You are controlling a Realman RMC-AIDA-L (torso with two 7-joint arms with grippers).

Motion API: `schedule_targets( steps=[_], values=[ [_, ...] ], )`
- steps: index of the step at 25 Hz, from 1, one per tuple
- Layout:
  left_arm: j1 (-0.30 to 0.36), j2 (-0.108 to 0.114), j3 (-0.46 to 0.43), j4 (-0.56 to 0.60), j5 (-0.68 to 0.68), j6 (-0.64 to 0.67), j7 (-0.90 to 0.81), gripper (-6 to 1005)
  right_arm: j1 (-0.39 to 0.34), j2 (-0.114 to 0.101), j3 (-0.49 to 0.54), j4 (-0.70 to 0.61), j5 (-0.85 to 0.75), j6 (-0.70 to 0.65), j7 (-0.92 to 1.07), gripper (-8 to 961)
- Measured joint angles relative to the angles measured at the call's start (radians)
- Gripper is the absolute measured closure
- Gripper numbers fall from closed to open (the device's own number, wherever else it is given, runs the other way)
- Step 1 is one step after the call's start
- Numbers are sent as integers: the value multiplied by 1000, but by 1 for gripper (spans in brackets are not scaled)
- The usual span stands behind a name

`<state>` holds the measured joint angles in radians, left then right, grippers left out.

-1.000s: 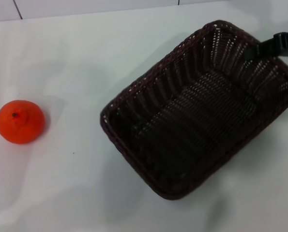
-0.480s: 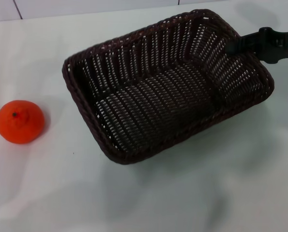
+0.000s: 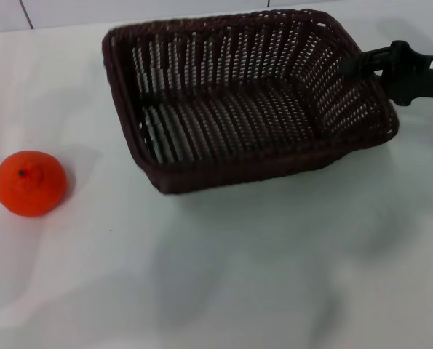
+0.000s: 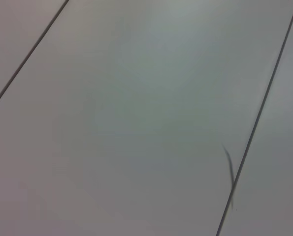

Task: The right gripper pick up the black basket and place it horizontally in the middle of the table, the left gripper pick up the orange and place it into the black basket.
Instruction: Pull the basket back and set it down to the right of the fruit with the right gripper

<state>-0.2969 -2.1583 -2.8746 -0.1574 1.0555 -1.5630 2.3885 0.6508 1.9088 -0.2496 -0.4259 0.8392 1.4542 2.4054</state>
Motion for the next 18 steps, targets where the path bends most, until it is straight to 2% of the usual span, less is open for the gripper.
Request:
schedule_targets(
  steps=[8,18],
  values=[
    [-1,0,0,-10,0,0,0,264,-12,44,3,26,16,-94,6,748],
    [-2,0,0,-10,0,4,0,267,-21,88,-4,34,88,-131,-8,747]
  ],
)
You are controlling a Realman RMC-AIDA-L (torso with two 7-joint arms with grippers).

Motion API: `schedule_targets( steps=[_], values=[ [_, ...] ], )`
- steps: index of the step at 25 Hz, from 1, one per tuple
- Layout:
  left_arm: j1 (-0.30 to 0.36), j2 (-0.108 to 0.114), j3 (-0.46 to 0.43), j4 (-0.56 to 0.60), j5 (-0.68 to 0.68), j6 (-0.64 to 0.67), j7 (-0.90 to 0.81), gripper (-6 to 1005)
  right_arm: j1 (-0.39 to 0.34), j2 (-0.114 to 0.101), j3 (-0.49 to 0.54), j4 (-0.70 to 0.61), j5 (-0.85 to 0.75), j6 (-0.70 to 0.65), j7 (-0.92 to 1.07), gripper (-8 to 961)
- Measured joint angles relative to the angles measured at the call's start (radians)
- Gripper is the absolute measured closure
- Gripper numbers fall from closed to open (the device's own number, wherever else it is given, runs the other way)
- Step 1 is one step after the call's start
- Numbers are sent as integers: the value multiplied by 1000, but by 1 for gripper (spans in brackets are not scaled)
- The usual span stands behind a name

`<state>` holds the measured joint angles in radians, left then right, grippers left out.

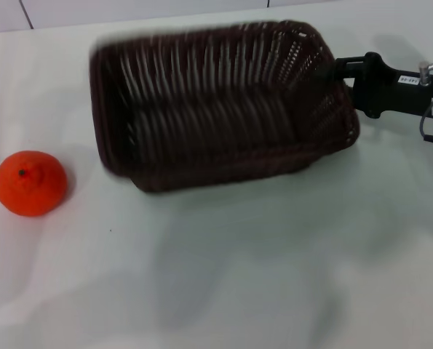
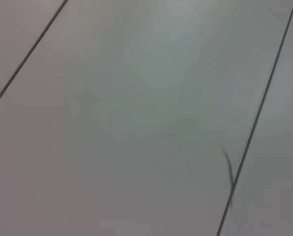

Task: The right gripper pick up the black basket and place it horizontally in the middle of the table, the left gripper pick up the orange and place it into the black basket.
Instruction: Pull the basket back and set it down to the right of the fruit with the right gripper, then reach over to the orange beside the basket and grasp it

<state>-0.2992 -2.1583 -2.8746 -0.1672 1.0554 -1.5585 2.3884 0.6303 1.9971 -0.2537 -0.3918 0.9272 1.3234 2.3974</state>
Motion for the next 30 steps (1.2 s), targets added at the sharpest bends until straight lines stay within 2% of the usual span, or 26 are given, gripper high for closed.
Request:
schedule_targets(
  steps=[2,10,13,16,19,23,27,30],
  values=[
    [-1,0,0,0,0,5,0,267,0,4,-3,4,2,-3,-9,747],
    [-5,0,14,-8,0,24,0,269,3,-1,-2,7,2,-1,-29,349],
    [13,2,104,-46,2,45,0,270,-2,-11,8,-4,4,-2,-33,261],
    [53,11,280,-115,9,77,0,271,-11,-31,20,-8,28,-14,-44,173],
    [91,42,429,-156,49,106,0,272,-21,-49,21,-10,75,-28,-64,173],
    [124,92,568,-152,132,106,0,273,-20,-62,18,-10,105,-54,-84,174],
    [129,95,590,-150,183,115,-1,274,3,-64,15,-10,107,-72,-89,175],
    [130,90,591,-149,212,148,-1,275,23,-64,11,-10,108,-74,-97,175]
  ],
)
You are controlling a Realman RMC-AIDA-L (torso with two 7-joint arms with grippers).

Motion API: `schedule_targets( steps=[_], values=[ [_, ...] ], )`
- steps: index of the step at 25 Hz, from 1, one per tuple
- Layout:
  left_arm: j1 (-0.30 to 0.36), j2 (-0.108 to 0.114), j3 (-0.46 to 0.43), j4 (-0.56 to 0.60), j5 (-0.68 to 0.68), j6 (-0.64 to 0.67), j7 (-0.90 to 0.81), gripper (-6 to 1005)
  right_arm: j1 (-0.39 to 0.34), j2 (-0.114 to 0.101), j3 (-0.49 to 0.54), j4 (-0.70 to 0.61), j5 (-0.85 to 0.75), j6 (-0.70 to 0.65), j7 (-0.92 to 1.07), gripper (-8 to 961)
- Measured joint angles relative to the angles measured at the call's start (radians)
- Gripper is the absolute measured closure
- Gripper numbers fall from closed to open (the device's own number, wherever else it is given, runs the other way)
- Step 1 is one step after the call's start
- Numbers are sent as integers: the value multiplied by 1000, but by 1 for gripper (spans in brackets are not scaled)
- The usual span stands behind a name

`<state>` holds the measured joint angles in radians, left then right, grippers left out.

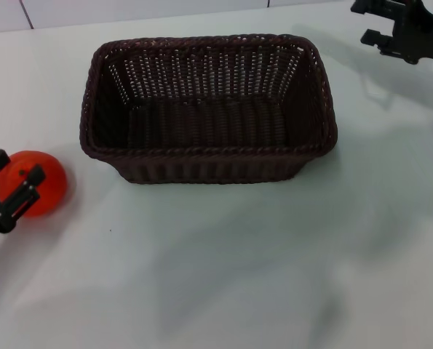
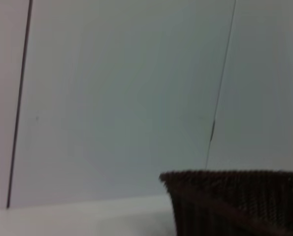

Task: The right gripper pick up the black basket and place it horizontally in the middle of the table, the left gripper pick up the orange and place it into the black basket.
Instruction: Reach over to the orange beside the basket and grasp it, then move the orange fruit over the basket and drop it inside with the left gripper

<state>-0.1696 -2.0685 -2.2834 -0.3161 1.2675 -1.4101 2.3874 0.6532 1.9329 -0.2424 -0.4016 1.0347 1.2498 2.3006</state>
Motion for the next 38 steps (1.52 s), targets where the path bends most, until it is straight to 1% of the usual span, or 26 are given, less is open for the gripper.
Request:
schedule_targets(
  steps=[5,8,14,16,18,19,20,24,29,32,34,38],
  values=[
    [-1,-10,1,-2,15,68,2,276,15,3,0,7,1,-1,-6,176],
    [-1,-15,-4,-7,17,91,7,331,17,6,0,9,1,-1,-6,176],
    [-7,-15,-11,-12,15,118,25,601,10,8,2,9,1,-1,-6,177],
    [-3,-22,-14,-25,11,117,39,694,7,8,4,9,1,-1,-6,178],
    [5,-37,-23,-49,11,118,46,787,5,9,6,10,1,-1,-6,178],
    [9,-47,-32,-67,13,120,47,795,4,9,6,11,1,-1,-6,178],
    [12,-53,-36,-76,13,120,48,802,4,9,6,13,1,-1,-6,178],
    [16,-62,-57,-95,11,94,45,833,2,9,7,14,1,0,-6,179],
    [1,-69,-141,-96,9,-58,26,841,-1,11,8,14,7,2,-6,180],
    [-31,-82,-204,-95,8,-154,7,840,-3,14,7,14,18,14,-6,180],
    [-58,-89,-217,-96,8,-189,-2,839,-6,16,5,13,30,24,-10,181],
    [-156,-92,-217,-71,0,-193,-80,838,-10,27,4,13,62,38,-47,182]
  ],
)
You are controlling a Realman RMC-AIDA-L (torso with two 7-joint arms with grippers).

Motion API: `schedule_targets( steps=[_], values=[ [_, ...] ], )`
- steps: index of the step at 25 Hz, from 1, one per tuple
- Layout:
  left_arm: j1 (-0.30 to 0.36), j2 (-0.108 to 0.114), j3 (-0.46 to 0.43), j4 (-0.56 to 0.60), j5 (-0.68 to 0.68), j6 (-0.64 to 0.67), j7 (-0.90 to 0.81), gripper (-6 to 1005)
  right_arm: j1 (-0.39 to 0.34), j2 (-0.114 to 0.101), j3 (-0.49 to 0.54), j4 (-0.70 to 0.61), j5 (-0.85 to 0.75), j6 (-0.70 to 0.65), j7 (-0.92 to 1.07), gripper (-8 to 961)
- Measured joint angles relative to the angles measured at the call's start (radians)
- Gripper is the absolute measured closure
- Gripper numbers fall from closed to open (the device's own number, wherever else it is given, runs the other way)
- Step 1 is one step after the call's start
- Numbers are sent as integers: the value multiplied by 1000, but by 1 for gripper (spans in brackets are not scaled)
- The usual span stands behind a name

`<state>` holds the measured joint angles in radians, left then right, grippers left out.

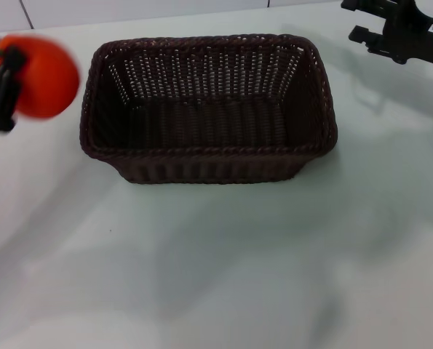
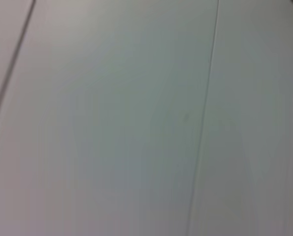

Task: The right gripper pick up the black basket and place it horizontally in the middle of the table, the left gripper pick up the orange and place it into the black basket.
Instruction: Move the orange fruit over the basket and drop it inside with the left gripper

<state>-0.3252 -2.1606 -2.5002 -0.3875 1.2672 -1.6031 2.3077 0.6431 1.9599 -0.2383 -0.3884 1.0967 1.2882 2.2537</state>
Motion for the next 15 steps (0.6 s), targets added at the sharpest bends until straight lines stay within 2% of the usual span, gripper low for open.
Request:
schedule_targets(
  steps=[4,6,7,10,12,15],
  values=[
    [-96,1,44,29,11,76,-66,837,0,11,3,0,5,2,-24,184],
    [-125,2,104,26,13,139,-118,836,-1,15,3,0,9,2,-35,185],
    [-141,3,166,10,13,205,-179,836,-1,17,2,-1,12,2,-37,185],
    [-148,3,231,-12,13,262,-226,835,-4,20,2,-1,16,2,-47,185],
    [-145,0,265,-26,12,287,-237,777,-6,20,4,-1,22,1,-56,185],
    [-134,-1,260,-29,5,281,-232,691,-9,22,5,-1,49,-4,-74,186]
  ],
)
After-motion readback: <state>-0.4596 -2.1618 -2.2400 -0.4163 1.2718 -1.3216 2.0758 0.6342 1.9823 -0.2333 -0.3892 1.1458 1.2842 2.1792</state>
